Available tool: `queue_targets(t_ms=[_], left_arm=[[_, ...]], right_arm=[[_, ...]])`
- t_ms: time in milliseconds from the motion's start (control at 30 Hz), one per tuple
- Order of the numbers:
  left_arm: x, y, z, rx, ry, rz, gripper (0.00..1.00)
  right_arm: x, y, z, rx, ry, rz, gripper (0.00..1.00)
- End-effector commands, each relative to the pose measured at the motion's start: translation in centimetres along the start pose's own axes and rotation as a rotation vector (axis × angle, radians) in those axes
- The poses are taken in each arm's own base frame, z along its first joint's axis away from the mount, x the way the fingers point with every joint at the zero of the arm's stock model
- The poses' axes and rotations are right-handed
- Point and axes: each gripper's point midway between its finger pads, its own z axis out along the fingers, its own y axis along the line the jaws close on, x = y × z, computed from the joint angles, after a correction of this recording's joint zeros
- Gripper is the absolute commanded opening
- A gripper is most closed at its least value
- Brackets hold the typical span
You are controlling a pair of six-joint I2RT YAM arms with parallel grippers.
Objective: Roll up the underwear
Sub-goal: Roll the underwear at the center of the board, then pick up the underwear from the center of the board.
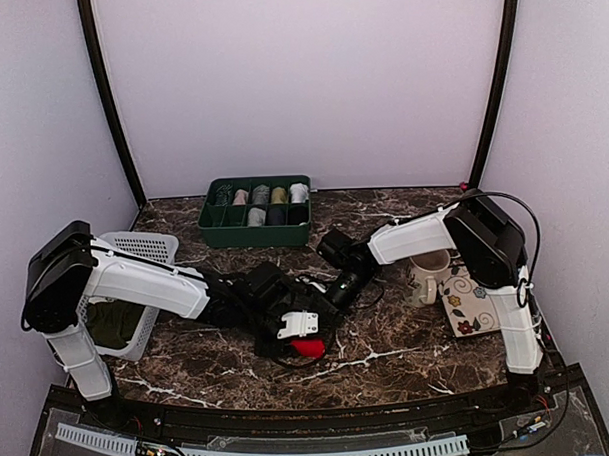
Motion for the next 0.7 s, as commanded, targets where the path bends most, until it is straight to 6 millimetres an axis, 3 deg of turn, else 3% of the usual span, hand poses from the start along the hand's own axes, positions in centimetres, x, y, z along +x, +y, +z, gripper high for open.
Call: queue_targets(t_ms=[0, 167, 367, 533, 667], left_arm=[[9.5, -4.0, 1.9, 0.120, 0.359, -0.025, 0.42], [9.3, -3.9, 1.8, 0.121, 0.366, -0.031, 0.22], [7.4, -4.0, 0.6, 0.125, 0.276, -0.076, 0.00], [5.4, -2.9, -1.4, 0.120, 0.141, -0.225, 0.00], [3.9, -0.7, -3.5, 0.076, 0.045, -0.331, 0.00]], right_arm=[[3.3, -6.4, 1.4, 0.223, 0.092, 0.079, 0.02], [2.1, -4.6, 0.3, 0.186, 0.058, 0.068, 0.20], [-0.7, -2.3, -3.2, 0.176, -0.055, 0.038, 0.44], [-3.1, -0.9, -7.0, 0.192, -0.163, 0.005, 0.60], [-4.8, 0.4, -9.9, 0.199, -0.257, -0.024, 0.71]])
